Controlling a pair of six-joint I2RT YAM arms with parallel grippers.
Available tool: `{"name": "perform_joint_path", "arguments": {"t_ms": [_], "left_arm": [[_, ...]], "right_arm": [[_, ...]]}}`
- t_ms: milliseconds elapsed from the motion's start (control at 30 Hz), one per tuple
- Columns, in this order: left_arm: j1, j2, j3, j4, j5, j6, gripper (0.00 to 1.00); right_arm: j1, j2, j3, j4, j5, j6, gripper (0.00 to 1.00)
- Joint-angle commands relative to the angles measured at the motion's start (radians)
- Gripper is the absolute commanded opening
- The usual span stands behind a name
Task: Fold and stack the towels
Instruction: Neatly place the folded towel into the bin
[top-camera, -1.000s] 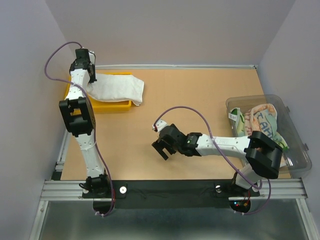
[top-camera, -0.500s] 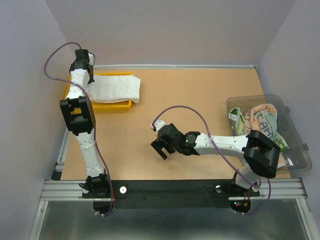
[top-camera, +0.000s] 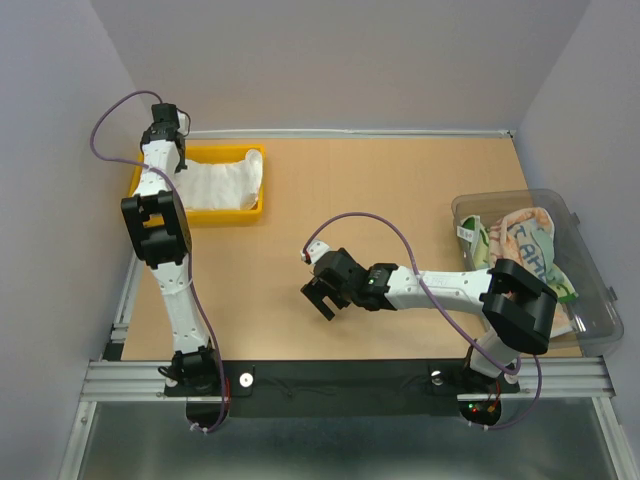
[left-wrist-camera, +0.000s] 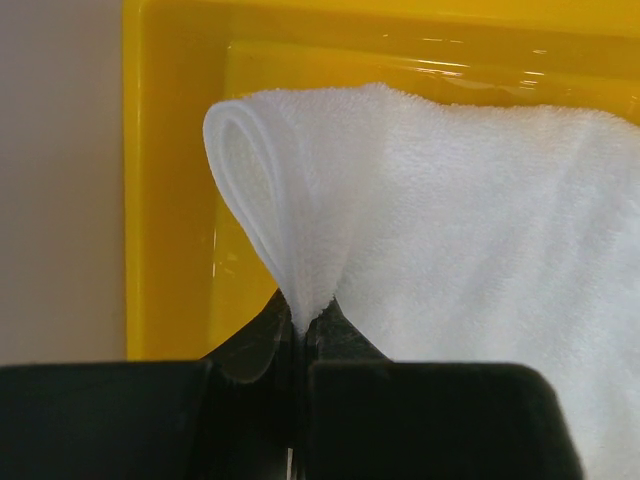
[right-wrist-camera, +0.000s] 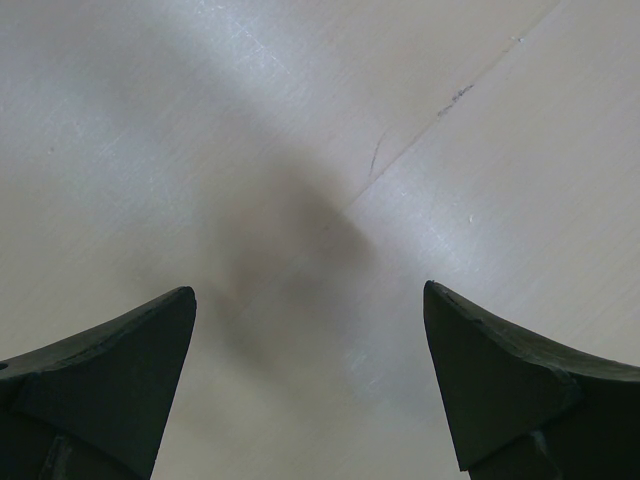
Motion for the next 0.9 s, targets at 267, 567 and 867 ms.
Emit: {"name": "perform_joint_path", "arguments": {"t_ms": [267, 567, 867], "left_arm": [[0.015, 0.003, 0.059, 0.039, -0.044, 0.011, 0.00], [0.015, -0.003, 0.054, 0.071, -0.090, 0.008, 0.00], [0.016, 0.014, 0.047, 0.082, -0.122, 0.017, 0.09]], "right_arm": [[-0.004, 0.003, 0.062, -0.012, -0.002, -0.014, 1.00], [-0.004, 0.006, 0.062, -0.016, -0.004, -0.015, 1.00], [-0.004, 0.015, 0.070, -0.017, -0.006, -0.015, 1.00]]}}
